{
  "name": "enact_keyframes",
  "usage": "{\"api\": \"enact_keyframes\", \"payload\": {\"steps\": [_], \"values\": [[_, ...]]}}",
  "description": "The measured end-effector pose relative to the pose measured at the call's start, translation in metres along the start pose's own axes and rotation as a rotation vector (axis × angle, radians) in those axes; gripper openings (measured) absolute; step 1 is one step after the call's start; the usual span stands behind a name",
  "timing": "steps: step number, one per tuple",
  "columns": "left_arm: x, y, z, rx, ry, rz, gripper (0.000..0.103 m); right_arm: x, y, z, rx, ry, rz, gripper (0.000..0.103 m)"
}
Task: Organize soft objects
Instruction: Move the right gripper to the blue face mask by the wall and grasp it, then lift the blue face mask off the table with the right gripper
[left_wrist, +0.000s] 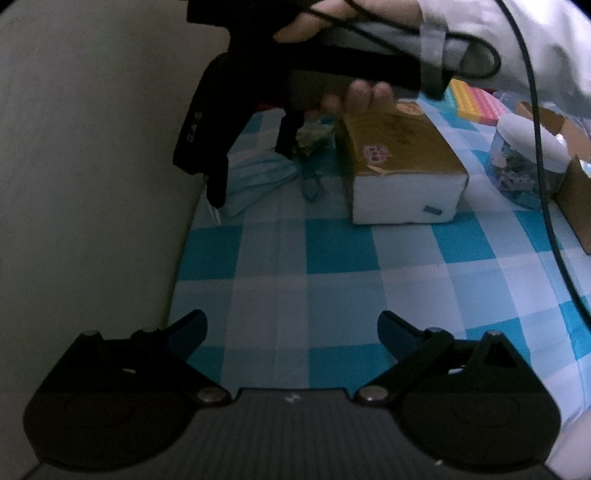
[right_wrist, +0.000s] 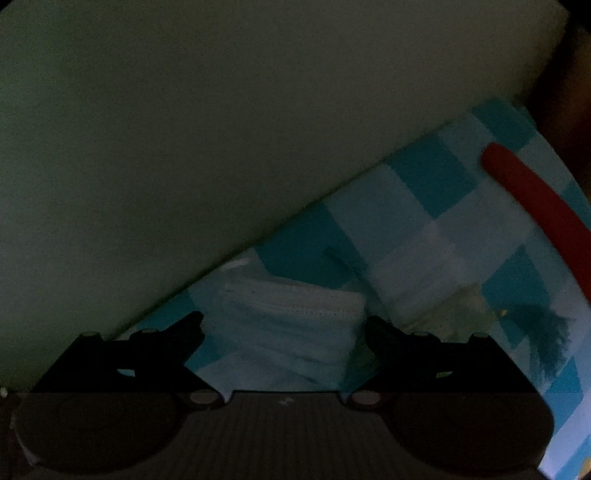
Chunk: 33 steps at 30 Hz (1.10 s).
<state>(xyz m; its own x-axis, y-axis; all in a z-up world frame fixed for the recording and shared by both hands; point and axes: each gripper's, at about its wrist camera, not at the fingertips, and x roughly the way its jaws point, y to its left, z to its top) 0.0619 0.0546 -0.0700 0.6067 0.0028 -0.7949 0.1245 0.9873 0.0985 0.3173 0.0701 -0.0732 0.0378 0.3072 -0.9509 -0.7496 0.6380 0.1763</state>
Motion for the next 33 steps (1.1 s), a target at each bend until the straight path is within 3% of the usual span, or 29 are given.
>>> {"api": "enact_keyframes", "payload": {"steps": [7, 14, 19, 33], "values": [[-0.001, 0.001, -0.002, 0.003, 0.002, -0.001, 0.098, 0.004, 0.018, -0.006, -0.025, -0.027, -0.084, 0.094], [-0.003, 0.001, -0.004, 0.006, 0.003, -0.001, 0.098, 0.004, 0.036, -0.011, -0.049, -0.041, -0.169, 0.081], [-0.004, 0.002, -0.006, 0.017, 0.009, 0.003, 0.098, -0.008, 0.032, -0.006, -0.024, -0.047, -0.138, 0.073], [-0.028, -0.001, 0.000, 0.050, -0.028, 0.025, 0.098, -0.096, 0.033, -0.039, 0.052, -0.132, -0.040, 0.072]]}}
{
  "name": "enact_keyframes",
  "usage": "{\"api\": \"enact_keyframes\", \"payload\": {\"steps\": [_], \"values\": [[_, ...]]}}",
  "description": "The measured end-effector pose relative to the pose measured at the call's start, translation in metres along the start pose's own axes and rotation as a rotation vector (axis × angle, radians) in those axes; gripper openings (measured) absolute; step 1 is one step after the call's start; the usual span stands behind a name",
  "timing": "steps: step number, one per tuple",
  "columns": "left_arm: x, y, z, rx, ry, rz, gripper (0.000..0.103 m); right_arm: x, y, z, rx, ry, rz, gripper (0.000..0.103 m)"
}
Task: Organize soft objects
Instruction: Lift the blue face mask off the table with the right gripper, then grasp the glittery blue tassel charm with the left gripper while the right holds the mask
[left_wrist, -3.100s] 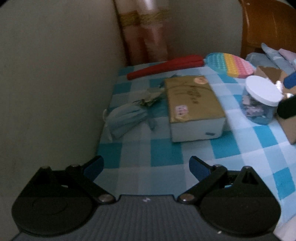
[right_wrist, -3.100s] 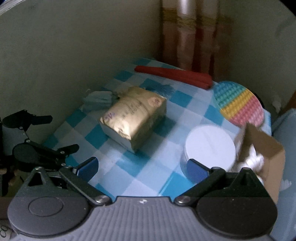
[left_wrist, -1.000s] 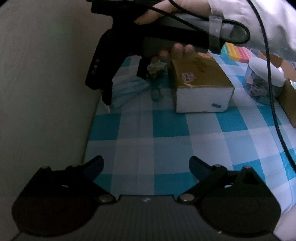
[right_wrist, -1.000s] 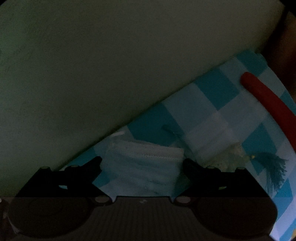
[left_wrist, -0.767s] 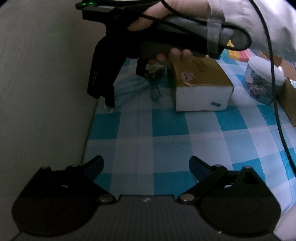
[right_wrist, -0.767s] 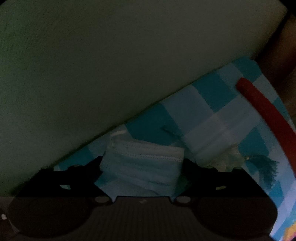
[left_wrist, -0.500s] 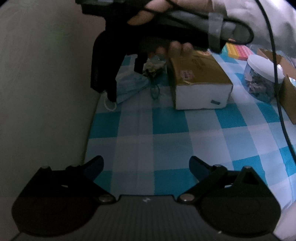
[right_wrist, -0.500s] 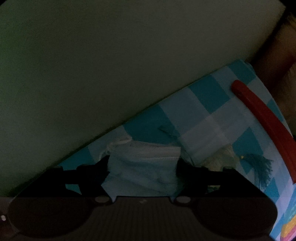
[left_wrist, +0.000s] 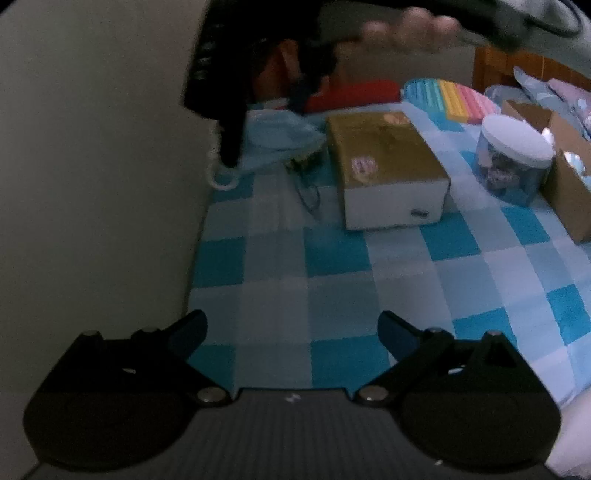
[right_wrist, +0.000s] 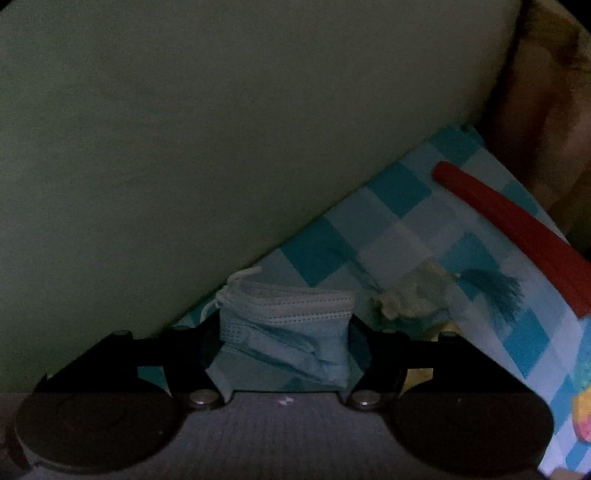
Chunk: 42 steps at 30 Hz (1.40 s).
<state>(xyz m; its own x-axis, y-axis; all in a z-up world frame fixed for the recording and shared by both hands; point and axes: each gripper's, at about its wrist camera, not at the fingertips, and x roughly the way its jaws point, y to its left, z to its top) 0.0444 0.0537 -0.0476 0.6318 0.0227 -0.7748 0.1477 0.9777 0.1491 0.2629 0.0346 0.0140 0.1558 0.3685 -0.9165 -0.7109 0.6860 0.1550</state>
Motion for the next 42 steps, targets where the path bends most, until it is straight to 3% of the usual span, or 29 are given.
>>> {"api": "enact_keyframes", "payload": {"steps": [11, 21, 25, 29, 42], "values": [[-0.026, -0.002, 0.026, 0.021, -0.063, 0.019, 0.098, -0.082, -0.025, -0.079, 0.072, -0.071, -0.043, 0.072], [-0.025, 0.009, 0.104, -0.048, -0.122, -0.026, 0.098, -0.110, -0.058, -0.158, 0.157, -0.105, -0.081, 0.072], [0.004, 0.011, 0.143, -0.068, -0.057, 0.014, 0.096, -0.115, -0.070, -0.177, 0.184, -0.108, -0.085, 0.073], [0.039, 0.011, 0.177, -0.079, 0.019, -0.032, 0.096, -0.114, -0.076, -0.187, 0.196, -0.110, -0.078, 0.073], [0.148, 0.023, 0.241, -0.204, 0.234, -0.030, 0.092, -0.098, -0.089, -0.190, 0.225, -0.095, -0.051, 0.073]]}}
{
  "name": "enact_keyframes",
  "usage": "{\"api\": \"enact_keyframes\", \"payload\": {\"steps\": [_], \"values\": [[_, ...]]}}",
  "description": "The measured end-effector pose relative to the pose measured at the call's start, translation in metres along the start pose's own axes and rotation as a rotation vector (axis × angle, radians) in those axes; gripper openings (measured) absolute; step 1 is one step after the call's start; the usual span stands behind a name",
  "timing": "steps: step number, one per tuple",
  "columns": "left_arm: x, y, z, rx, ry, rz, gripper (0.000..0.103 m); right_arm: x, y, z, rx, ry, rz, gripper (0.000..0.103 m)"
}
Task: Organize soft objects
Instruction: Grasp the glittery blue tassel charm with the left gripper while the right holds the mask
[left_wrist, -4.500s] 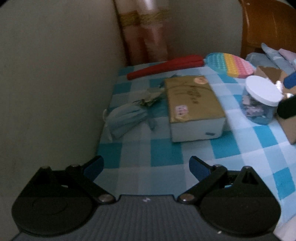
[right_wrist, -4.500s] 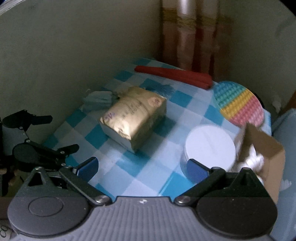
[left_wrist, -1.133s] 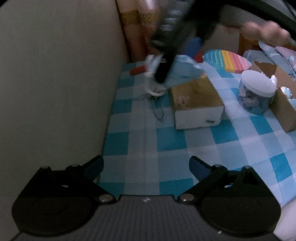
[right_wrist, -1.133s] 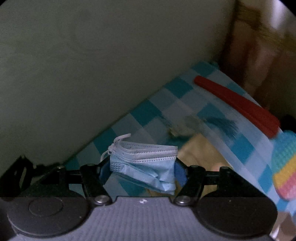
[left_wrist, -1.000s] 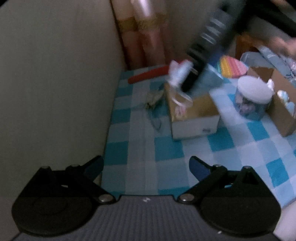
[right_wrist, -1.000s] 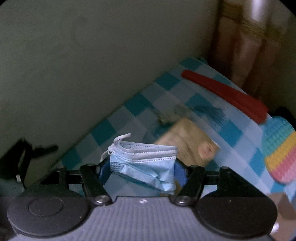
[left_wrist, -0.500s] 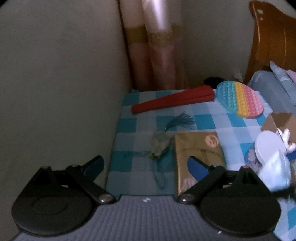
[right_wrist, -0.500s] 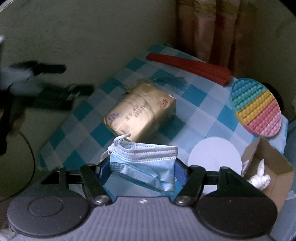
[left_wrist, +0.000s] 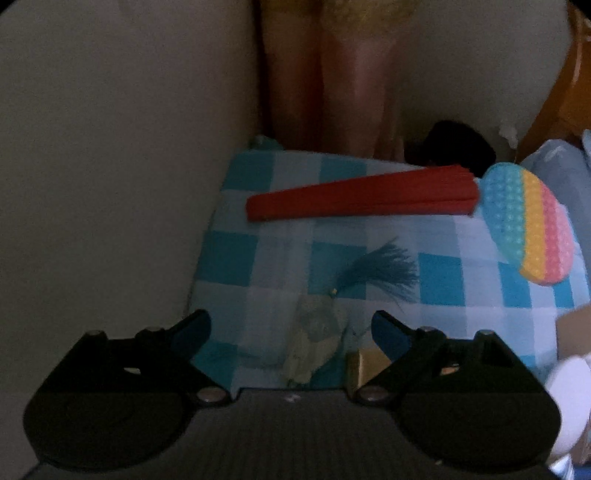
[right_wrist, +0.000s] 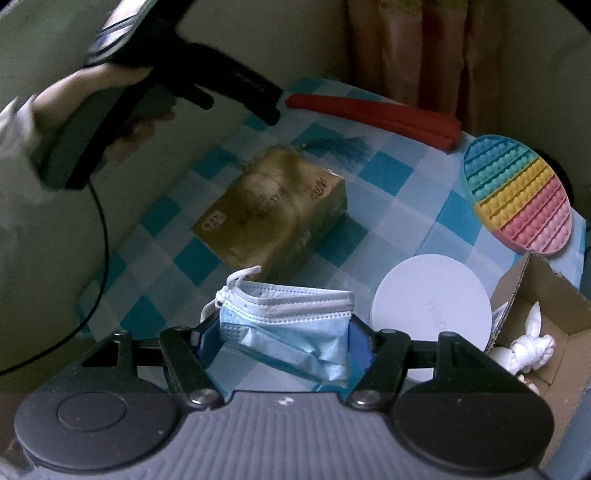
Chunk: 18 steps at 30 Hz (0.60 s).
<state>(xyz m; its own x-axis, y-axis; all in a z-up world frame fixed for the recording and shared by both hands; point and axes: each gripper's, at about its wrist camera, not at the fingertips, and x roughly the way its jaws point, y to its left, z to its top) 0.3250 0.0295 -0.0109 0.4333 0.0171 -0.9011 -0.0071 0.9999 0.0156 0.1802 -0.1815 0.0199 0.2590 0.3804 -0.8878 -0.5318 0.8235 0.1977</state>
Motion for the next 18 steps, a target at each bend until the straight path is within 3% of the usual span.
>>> {"api": "enact_keyframes", "payload": {"steps": [9, 15, 18], "values": [[0.059, -0.006, 0.013, -0.040, 0.139, -0.020, 0.084, 0.016, -0.005, 0.006, 0.000, 0.030, 0.006, 0.073], [0.075, -0.004, 0.012, -0.056, 0.185, -0.029, 0.080, 0.020, -0.003, 0.003, -0.015, 0.039, -0.004, 0.073], [0.079, -0.002, 0.010, -0.072, 0.205, -0.031, 0.069, 0.020, 0.000, 0.000, -0.026, 0.042, -0.014, 0.073]]}}
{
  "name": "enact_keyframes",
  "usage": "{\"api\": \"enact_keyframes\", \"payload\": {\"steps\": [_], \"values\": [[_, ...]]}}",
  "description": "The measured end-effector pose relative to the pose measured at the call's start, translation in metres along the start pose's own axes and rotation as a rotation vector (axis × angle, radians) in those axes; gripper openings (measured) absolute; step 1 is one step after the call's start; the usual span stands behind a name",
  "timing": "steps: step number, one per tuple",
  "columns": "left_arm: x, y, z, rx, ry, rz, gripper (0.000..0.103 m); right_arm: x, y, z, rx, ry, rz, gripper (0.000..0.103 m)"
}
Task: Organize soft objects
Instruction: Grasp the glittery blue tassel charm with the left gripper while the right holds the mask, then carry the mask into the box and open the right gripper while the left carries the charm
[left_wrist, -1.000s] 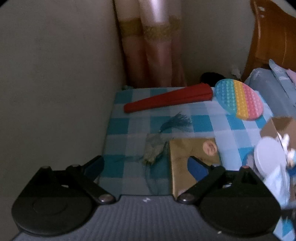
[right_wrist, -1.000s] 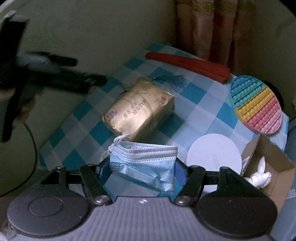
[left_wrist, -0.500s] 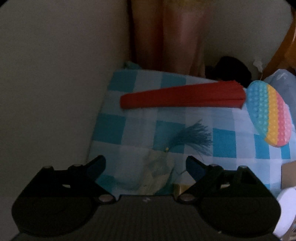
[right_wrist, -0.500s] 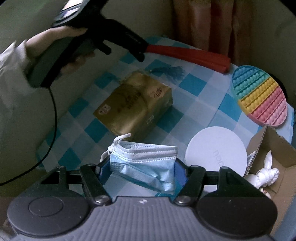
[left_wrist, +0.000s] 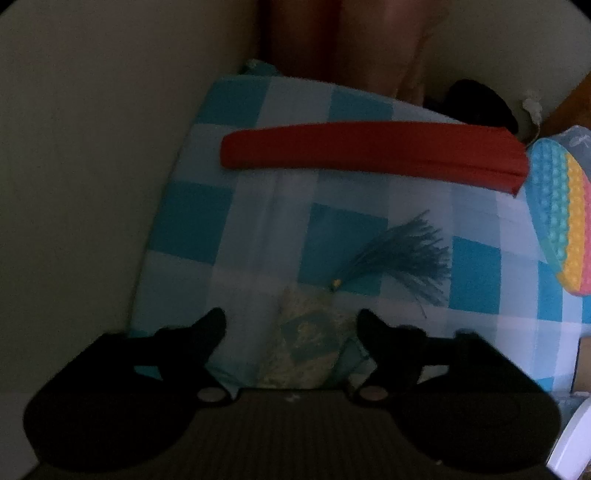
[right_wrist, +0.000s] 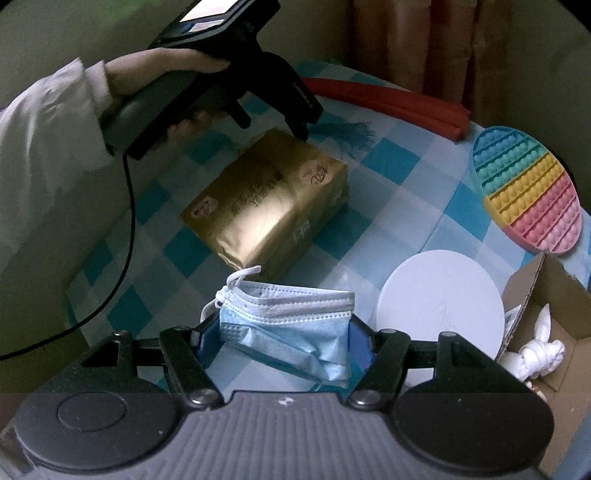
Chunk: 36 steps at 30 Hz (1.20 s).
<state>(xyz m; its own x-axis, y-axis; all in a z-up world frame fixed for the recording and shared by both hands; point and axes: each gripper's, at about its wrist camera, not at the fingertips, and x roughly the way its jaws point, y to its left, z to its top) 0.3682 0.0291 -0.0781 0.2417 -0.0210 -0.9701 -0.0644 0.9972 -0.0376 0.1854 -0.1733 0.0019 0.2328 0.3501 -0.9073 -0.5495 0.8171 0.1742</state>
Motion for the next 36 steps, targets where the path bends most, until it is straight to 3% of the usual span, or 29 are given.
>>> {"api": "enact_keyframes", "payload": {"steps": [3, 9, 15, 25, 36], "values": [[0.003, 0.001, -0.003, -0.008, 0.023, -0.014, 0.067, 0.001, 0.002, -0.002, -0.006, 0.002, -0.010, 0.073], [-0.001, 0.002, -0.007, -0.009, 0.011, 0.002, 0.038, -0.001, 0.000, -0.003, 0.007, -0.006, -0.019, 0.073], [-0.008, 0.010, -0.010, -0.030, -0.016, -0.007, 0.023, -0.003, 0.002, -0.004, 0.013, -0.008, -0.027, 0.073], [-0.047, 0.021, -0.003, -0.027, -0.081, -0.006, 0.023, -0.011, 0.006, -0.005, 0.018, -0.021, -0.034, 0.073], [-0.116, -0.005, -0.031, 0.099, -0.164, -0.049, 0.023, -0.043, 0.016, -0.020, 0.030, -0.054, -0.082, 0.073]]}}
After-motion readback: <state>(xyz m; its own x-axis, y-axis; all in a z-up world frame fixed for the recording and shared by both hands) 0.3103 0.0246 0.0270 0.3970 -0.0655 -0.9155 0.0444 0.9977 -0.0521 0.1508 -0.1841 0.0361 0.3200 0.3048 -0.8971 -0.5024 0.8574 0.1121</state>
